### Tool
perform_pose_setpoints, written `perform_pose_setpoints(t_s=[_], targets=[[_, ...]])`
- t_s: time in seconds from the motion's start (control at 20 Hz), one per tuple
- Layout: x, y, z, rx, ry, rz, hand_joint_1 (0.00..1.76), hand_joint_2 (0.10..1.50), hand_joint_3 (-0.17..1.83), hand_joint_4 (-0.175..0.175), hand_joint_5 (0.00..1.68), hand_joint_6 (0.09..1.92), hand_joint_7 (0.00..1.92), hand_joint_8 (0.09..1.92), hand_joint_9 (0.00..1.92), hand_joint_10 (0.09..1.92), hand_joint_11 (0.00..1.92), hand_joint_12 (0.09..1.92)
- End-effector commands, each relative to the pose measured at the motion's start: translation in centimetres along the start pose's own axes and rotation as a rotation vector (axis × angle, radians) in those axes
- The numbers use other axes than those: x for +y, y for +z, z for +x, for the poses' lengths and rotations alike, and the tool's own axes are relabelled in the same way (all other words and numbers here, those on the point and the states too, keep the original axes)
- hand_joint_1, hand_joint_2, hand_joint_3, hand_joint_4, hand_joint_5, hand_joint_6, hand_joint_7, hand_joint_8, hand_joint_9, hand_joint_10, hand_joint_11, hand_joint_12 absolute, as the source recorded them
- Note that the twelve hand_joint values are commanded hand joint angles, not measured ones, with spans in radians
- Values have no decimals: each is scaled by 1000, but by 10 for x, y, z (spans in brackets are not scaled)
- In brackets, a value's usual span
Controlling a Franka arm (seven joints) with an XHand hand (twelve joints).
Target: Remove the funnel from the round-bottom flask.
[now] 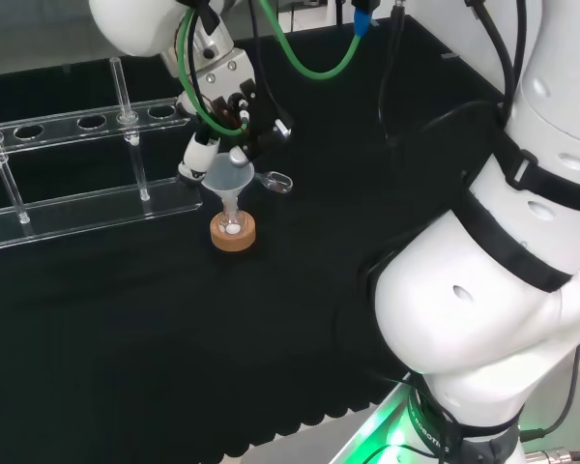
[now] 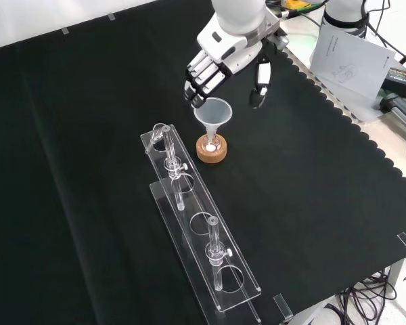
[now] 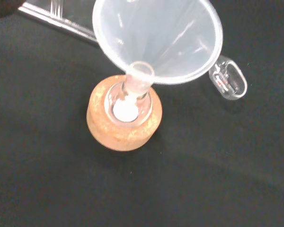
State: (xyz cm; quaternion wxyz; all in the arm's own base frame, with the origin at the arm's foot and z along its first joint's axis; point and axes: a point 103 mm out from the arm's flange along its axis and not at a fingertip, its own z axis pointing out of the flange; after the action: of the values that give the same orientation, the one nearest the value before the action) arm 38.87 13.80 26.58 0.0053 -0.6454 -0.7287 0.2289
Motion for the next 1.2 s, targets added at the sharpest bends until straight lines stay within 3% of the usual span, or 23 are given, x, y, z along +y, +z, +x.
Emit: perform_pose_setpoints(t_s=[0.05,0.3,0.4,0.85,1.2], targets=[[20,49,-6,-26,-2,89,596,670,280,-8,69,87,0,369,39,853,191,1548],[24,58,-12,-13,-6,90,595,672,276,-8,67,87,0,358,36,859,190,1551],[24,54,0,-21,1,88,595,672,275,-8,67,87,0,357,36,860,189,1551],[25,62,-9,14,-8,69,566,669,268,-8,66,87,0,350,35,866,189,1554],[27,60,6,-11,-3,74,541,663,258,-9,65,87,0,347,37,871,194,1557]])
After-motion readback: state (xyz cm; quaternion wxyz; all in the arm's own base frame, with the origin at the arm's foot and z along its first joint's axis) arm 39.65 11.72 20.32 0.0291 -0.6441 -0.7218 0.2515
